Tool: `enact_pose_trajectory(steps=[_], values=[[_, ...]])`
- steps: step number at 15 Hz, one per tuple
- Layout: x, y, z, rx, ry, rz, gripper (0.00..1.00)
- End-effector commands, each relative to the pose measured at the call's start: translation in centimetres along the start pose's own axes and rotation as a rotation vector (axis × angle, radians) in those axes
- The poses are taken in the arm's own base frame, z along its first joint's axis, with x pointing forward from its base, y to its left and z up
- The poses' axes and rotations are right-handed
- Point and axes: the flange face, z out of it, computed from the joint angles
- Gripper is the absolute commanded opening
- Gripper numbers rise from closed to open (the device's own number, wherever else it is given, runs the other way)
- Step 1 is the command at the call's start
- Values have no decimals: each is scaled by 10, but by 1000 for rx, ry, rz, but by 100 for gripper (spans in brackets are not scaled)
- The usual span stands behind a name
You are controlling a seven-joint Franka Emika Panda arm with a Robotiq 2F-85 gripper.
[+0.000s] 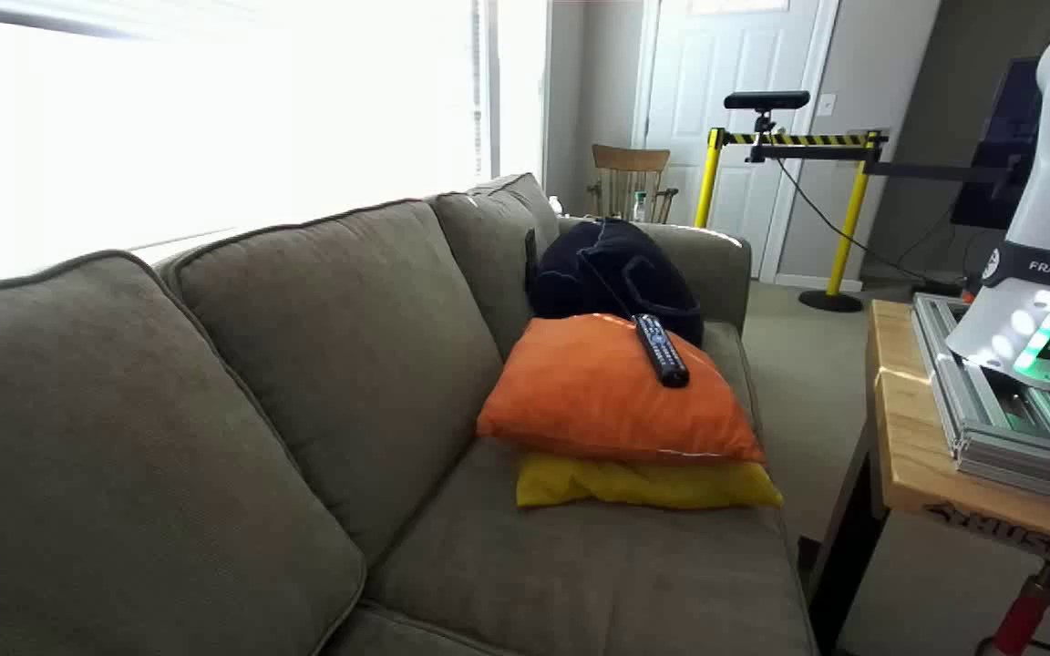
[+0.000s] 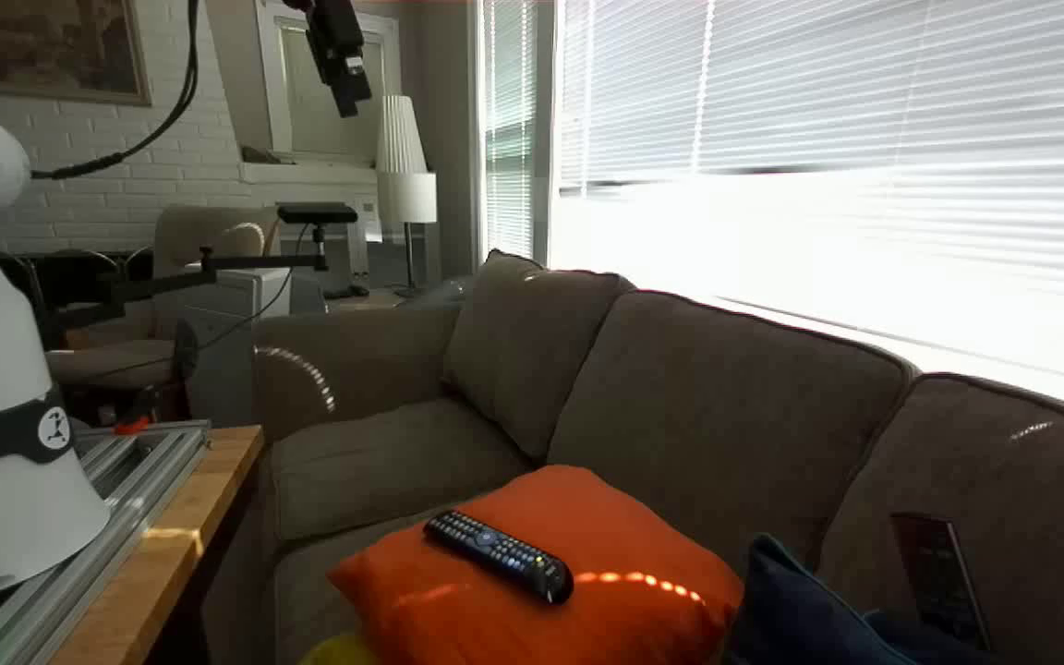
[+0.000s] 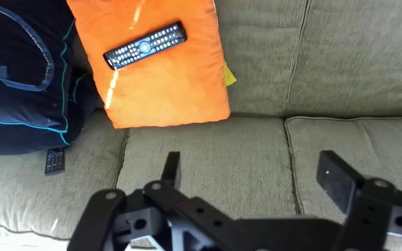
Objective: Pick up the remote behind the black cushion and place it on the orange cushion
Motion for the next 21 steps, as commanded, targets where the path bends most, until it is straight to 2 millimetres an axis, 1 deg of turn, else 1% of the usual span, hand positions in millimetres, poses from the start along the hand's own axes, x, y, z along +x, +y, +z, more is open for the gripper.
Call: enact_pose_trajectory(steps=[1, 6, 7, 9, 10, 11, 12, 14, 17, 19, 21], values=[[0, 0, -1, 0, -1, 0, 100], [0, 0, -1, 0, -1, 0, 100], [2, 2, 2, -14, -12, 13, 100], [13, 19, 17, -100, 3, 123, 100], [21, 35, 26, -115, 12, 176, 100], [25, 46, 32, -141, 17, 221, 100], [32, 60, 40, -153, 9, 276, 100], [41, 85, 58, -169, -12, 384, 100], [57, 117, 82, -144, -35, 452, 100], [68, 137, 95, -130, -22, 471, 100], [80, 162, 109, -114, 6, 495, 100]])
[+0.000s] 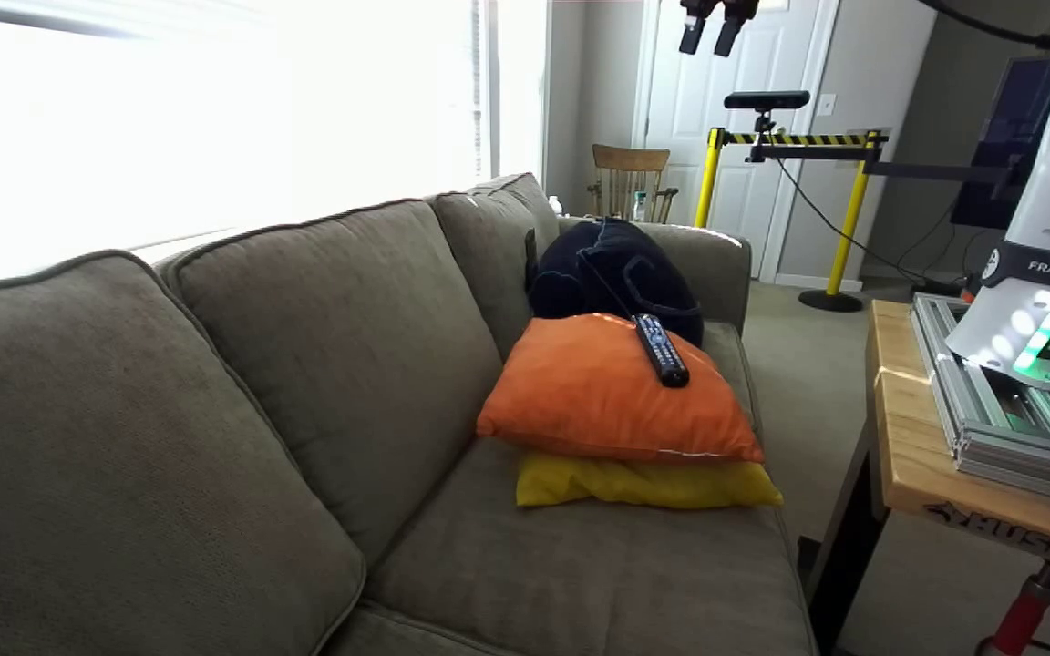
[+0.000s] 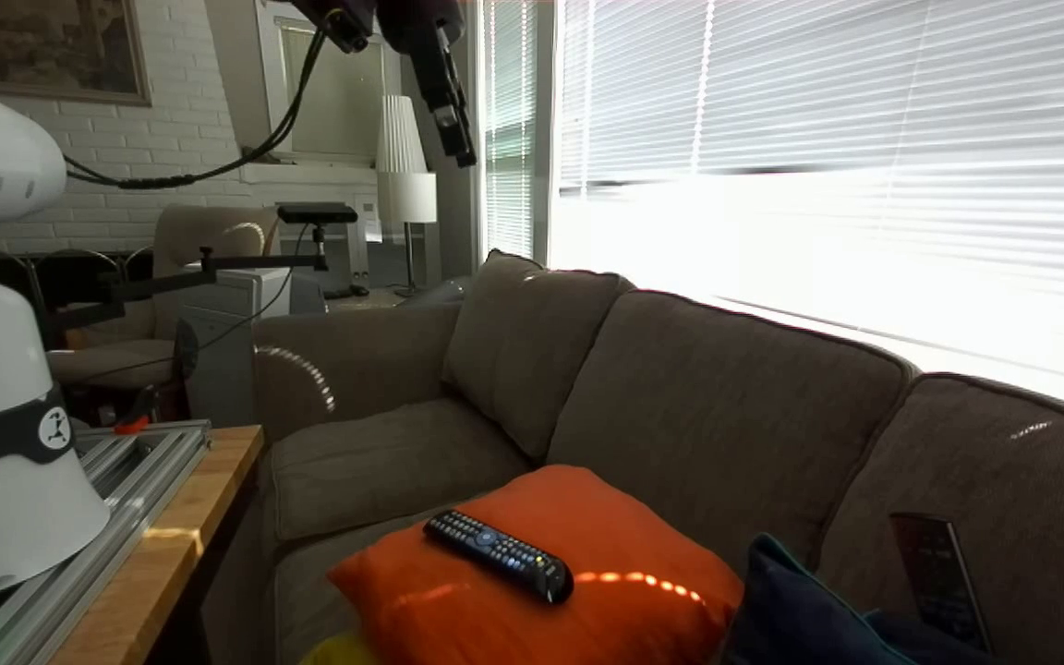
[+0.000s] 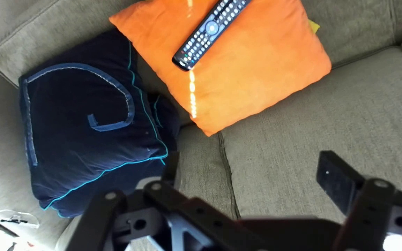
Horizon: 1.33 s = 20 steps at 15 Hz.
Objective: Pick up the remote behind the black cushion and place it on the orange cushion
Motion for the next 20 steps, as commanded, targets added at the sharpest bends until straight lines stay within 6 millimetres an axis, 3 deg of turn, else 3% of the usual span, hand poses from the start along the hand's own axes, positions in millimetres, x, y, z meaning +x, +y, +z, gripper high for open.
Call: enact_pose_trajectory(steps=[1, 6, 7, 12, 13, 20], values=[[41, 22, 24, 22, 26, 48, 100], [83, 59, 46, 34, -1, 69, 100], [62, 52, 41, 53, 8, 84, 100], [66, 53, 44, 56, 2, 82, 100], [60, 48, 45, 81, -16, 14, 100], [102, 68, 101, 24, 34, -281, 100]])
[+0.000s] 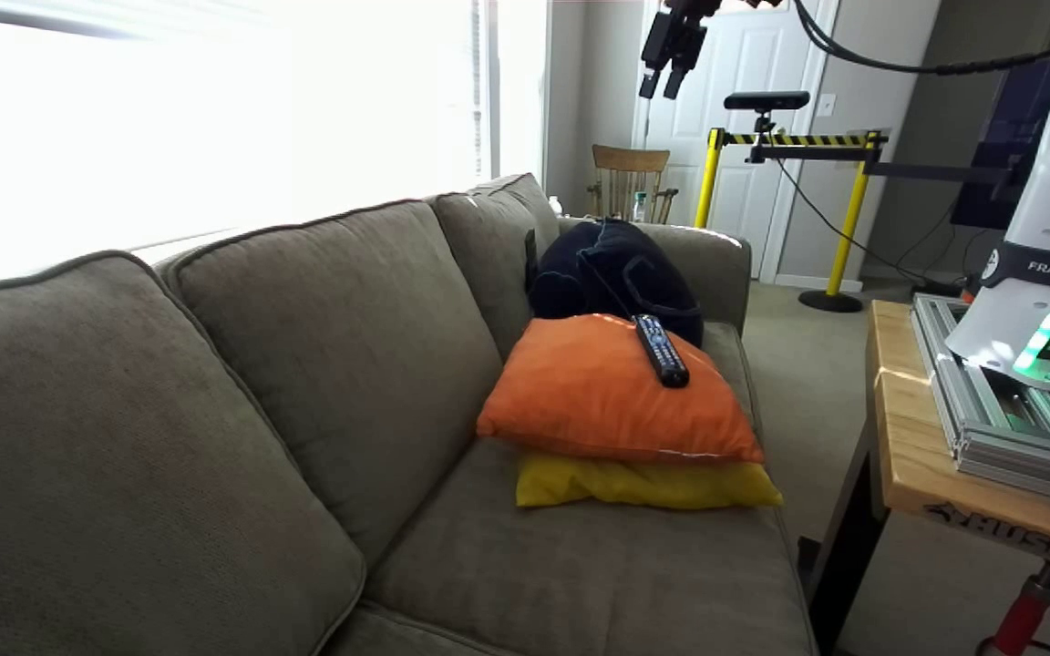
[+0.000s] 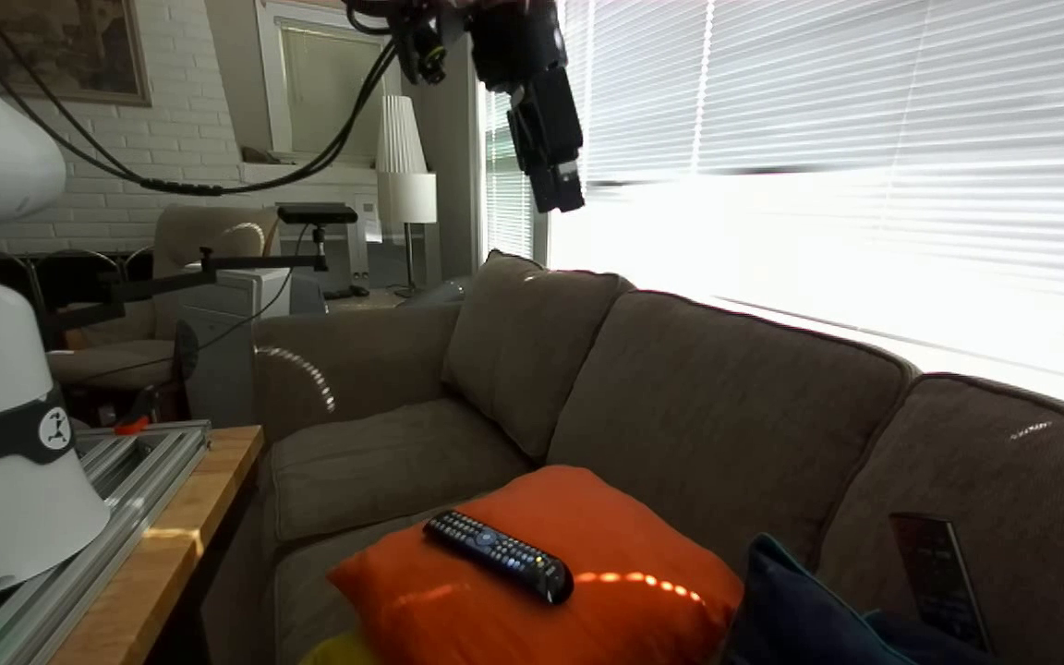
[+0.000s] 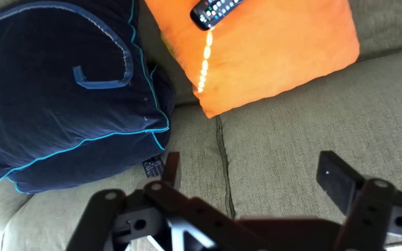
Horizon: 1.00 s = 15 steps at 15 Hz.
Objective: Pick up the remote behind the black cushion and place it on the orange cushion
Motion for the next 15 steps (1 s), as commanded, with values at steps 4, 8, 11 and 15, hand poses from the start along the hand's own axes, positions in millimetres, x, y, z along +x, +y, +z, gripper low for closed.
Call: enact_pose_trajectory(steps=[4, 8, 11, 15], values=[[50, 36, 65, -87, 96, -154, 100], [69, 60, 115, -98, 167, 84, 100], [85, 82, 147, -133, 178, 247, 100], [80, 90, 156, -128, 135, 305, 100]])
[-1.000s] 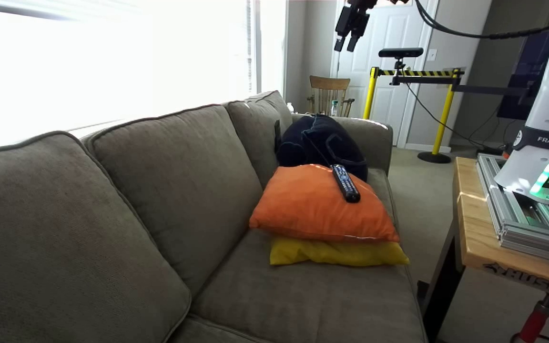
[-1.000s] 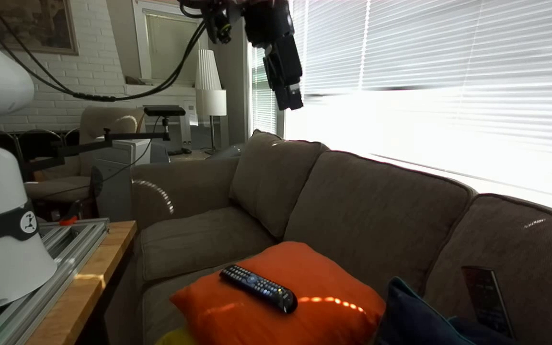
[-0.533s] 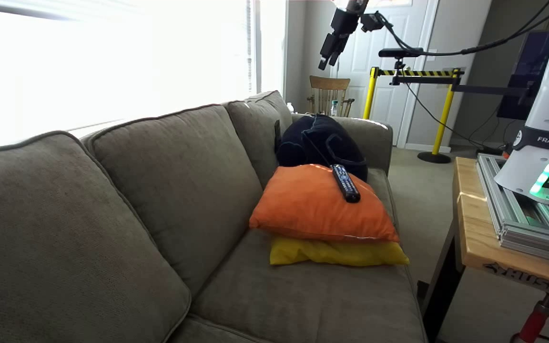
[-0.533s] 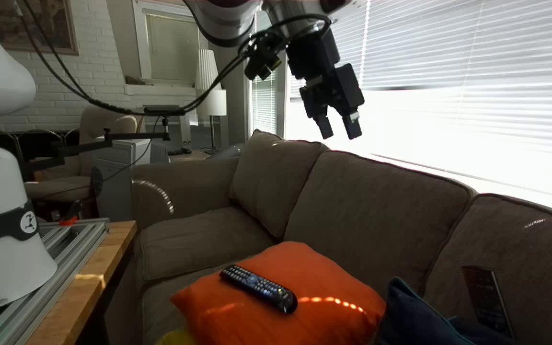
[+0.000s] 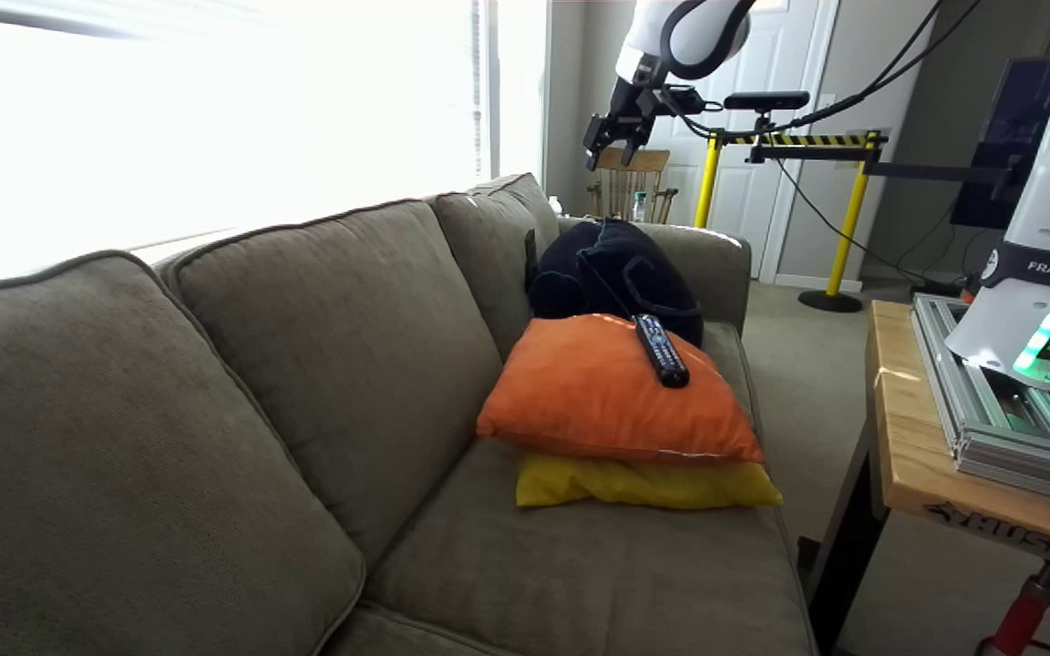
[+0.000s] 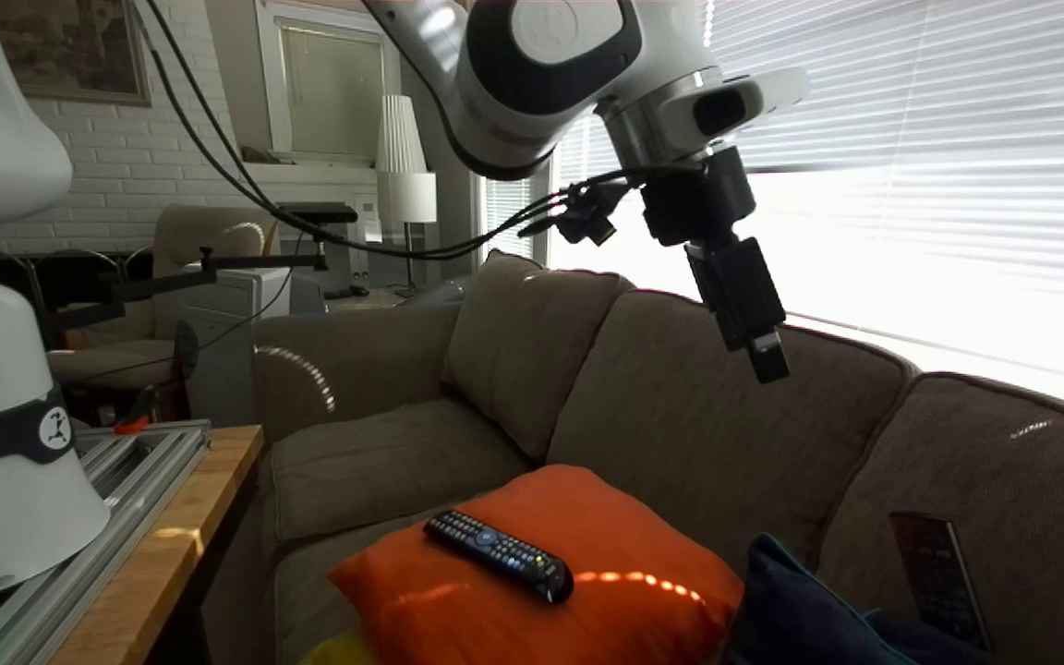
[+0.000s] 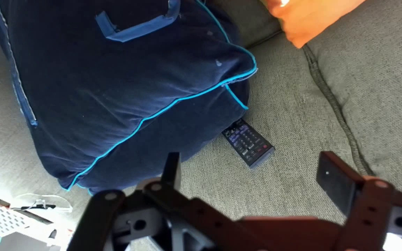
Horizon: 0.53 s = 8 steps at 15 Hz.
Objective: Pick up the remote behind the black cushion and place it on the orange cushion
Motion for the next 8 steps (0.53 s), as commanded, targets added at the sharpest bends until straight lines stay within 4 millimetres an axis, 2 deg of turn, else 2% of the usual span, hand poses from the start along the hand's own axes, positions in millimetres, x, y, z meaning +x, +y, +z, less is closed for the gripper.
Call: enact_pose_trajectory(steps=[1, 6, 8], values=[[4, 0, 5, -2, -7, 4, 100], [9, -3, 10, -2, -8, 8, 100], [21, -3, 23, -34, 12, 27, 100]])
